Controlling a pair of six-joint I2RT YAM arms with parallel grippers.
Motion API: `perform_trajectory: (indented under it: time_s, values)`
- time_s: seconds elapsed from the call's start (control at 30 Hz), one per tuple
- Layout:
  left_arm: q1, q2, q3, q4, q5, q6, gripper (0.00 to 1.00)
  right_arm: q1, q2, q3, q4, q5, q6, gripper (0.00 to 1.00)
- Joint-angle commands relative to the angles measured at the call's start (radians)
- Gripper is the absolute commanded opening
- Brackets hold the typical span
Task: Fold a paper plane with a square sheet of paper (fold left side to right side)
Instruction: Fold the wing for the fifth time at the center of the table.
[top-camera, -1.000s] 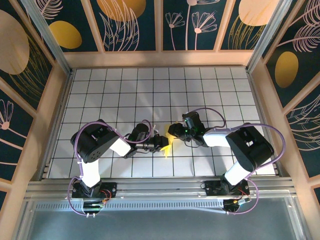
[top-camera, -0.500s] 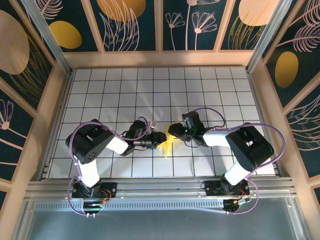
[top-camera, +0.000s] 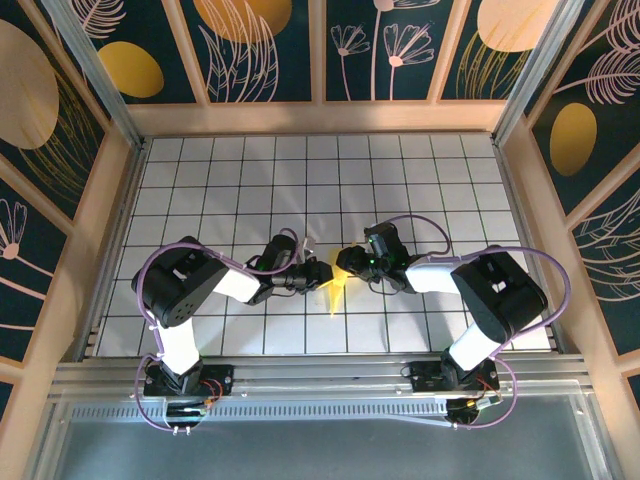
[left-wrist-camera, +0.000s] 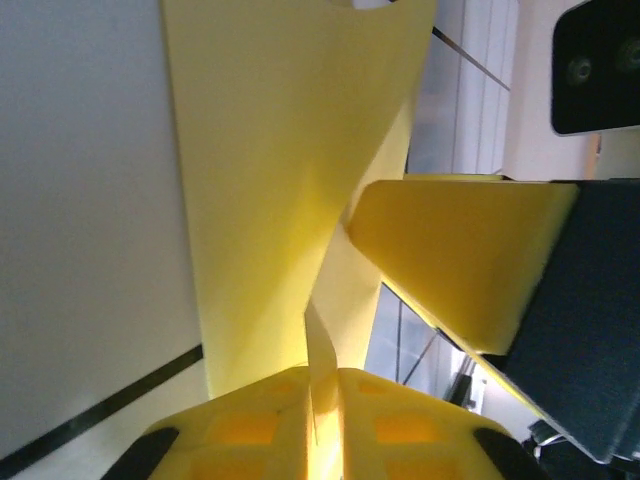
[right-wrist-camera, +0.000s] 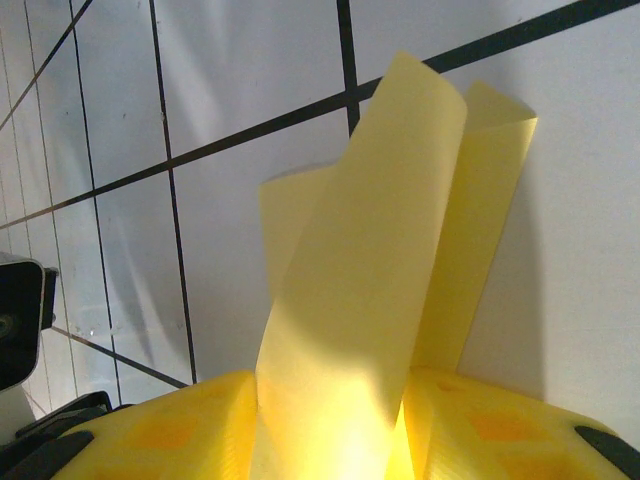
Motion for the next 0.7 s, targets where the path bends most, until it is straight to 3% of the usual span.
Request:
perform_trajectory:
  time_s: [0.0, 0.67]
  values:
    - [0.006, 0.013, 0.025, -0.058, -0.03, 0.041, 0.1, 0.014, 0.027, 0.023, -0.034, 0.022, -0.009, 0.43]
    - [0.006, 0.018, 0.056, -0.174, -0.109, 0.116, 0.04, 0.024, 0.044, 0.04, -0.054, 0.023, -0.023, 0.43]
